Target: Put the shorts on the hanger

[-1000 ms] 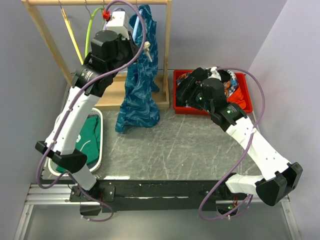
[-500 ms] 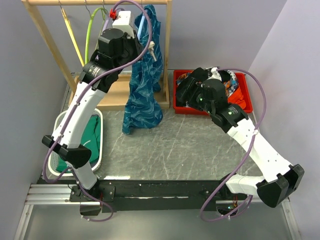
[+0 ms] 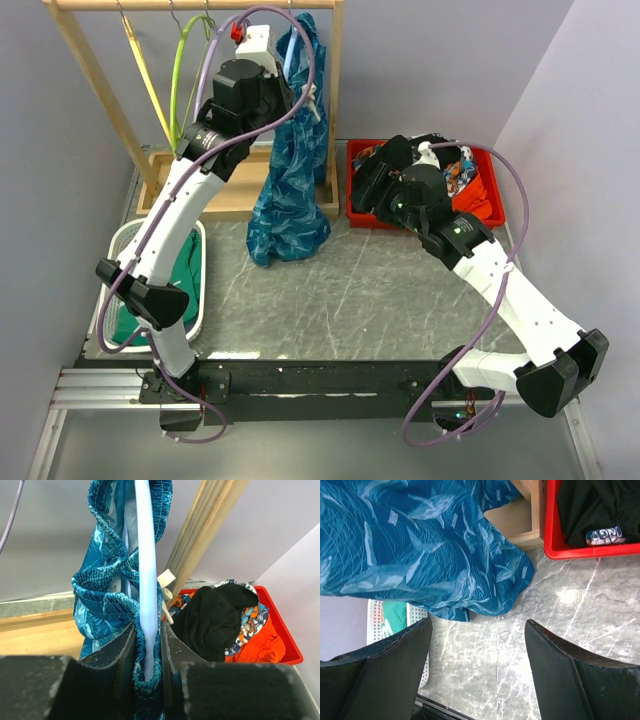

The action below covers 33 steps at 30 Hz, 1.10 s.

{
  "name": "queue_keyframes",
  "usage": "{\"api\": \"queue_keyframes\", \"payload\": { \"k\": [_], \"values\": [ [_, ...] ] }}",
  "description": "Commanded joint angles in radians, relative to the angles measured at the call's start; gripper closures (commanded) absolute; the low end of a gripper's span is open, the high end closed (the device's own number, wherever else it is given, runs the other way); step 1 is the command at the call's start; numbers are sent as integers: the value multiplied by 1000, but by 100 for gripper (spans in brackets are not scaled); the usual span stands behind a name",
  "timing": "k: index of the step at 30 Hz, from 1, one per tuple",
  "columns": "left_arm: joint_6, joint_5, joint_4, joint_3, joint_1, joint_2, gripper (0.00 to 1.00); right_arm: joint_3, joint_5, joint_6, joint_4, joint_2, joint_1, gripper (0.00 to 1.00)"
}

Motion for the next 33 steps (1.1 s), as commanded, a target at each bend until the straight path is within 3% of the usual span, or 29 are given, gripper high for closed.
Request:
{"api": "queue_keyframes", "payload": {
  "k": [1,2,4,8,11,18,24,28,33],
  "values": [
    [-20,12,143,-5,2,-56,76,1,20,-7,20,-43,16,18],
    [-21,12,143,-16,2,-70,56,3,23,-7,18,-46,18,18],
    [-18,14,139,-27,2,-87,47,4,31,-9,12,-50,24,18],
    [-18,0,105,-53,2,-153,13,1,43,-12,9,-69,30,16],
    [-20,2,78,-85,2,-211,0,-2,54,-12,5,-84,33,15],
    [-80,29,-5,-293,-5,-398,4,-46,118,-6,-2,-150,35,11],
    [-155,-14,39,-696,-117,-653,4,-126,191,37,6,-240,36,8],
    [-234,-136,80,-1026,-344,-770,4,-195,241,49,11,-308,36,6],
    [-382,-248,169,-1258,-533,-803,4,-298,204,62,35,-349,35,6]
  ]
}}
